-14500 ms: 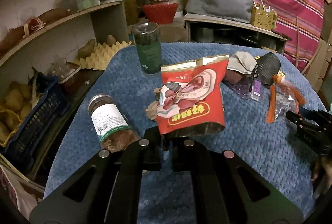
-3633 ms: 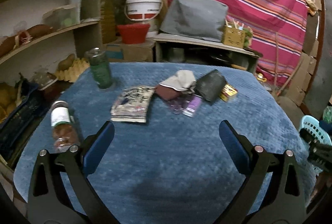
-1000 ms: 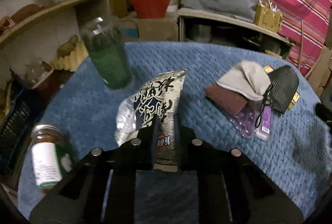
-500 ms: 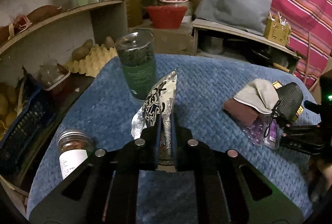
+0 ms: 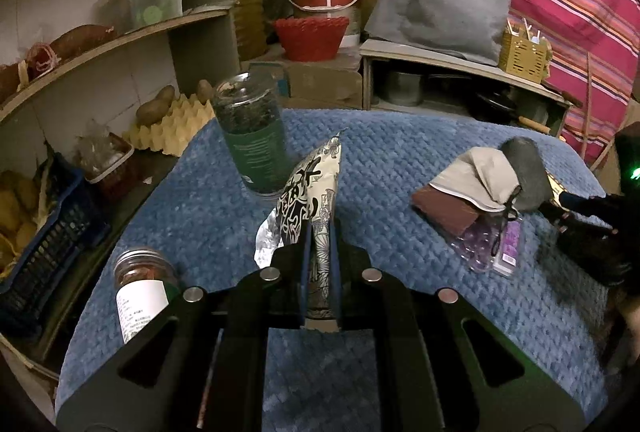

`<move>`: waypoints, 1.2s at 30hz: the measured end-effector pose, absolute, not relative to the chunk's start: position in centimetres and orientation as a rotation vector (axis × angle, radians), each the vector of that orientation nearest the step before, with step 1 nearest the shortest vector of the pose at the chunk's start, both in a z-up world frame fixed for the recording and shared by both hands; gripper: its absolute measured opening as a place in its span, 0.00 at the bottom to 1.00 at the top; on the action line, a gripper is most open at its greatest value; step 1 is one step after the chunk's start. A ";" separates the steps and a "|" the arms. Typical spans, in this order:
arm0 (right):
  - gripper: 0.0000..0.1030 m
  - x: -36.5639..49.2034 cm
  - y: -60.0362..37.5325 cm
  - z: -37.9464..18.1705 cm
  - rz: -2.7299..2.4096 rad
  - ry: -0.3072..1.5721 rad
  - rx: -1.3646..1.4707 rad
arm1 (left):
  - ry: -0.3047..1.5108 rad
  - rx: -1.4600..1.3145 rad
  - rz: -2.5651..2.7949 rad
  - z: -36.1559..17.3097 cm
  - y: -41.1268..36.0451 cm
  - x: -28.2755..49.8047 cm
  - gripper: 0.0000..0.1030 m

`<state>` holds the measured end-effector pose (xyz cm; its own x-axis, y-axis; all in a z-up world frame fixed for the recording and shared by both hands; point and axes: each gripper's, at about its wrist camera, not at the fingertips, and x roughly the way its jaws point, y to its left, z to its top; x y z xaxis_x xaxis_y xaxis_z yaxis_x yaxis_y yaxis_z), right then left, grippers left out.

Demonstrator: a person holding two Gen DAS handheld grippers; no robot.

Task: Collect trash
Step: 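Grasp the white printed snack bag with the left tool, then grasp the black ribbed cup with the right tool while the left tool holds the snack bag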

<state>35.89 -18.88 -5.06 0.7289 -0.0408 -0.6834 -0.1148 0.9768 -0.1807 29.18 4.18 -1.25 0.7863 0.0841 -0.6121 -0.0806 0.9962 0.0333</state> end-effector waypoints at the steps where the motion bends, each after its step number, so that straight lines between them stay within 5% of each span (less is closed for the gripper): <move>1: 0.22 35.7 -19.2 -4.8 0.044 0.751 -0.211 | 0.658 0.008 0.088 -1.2 4.0 29.0 0.07; 8: 0.17 33.9 -21.0 -3.3 0.060 0.736 -0.180 | 0.645 0.015 0.082 -0.6 3.8 27.9 0.07; 11: 0.23 33.6 -21.9 -2.6 0.068 0.728 -0.136 | 0.645 0.020 0.078 -0.5 3.8 27.7 0.07; 13: 0.65 33.5 -22.3 -2.2 0.056 0.716 -0.112 | 0.644 0.024 0.078 -0.5 3.7 27.6 0.07; 14: 0.70 33.4 -22.5 -1.9 0.046 0.694 -0.103 | 0.644 0.023 0.078 -0.5 3.8 27.5 0.07; 22: 0.81 34.9 -21.5 -1.4 0.037 0.657 -0.084 | 0.661 -0.011 0.085 -0.8 4.9 28.2 0.07; 36: 0.81 42.2 -19.0 -5.0 0.116 0.766 -0.045 | 0.687 -0.013 0.077 -1.8 5.0 30.1 0.07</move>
<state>42.21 -19.02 -5.01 0.7147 0.0885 -0.6938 -0.1214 0.9926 0.0015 30.10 5.05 -1.79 0.7705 0.0669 -0.6339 -0.0755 0.9971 0.0135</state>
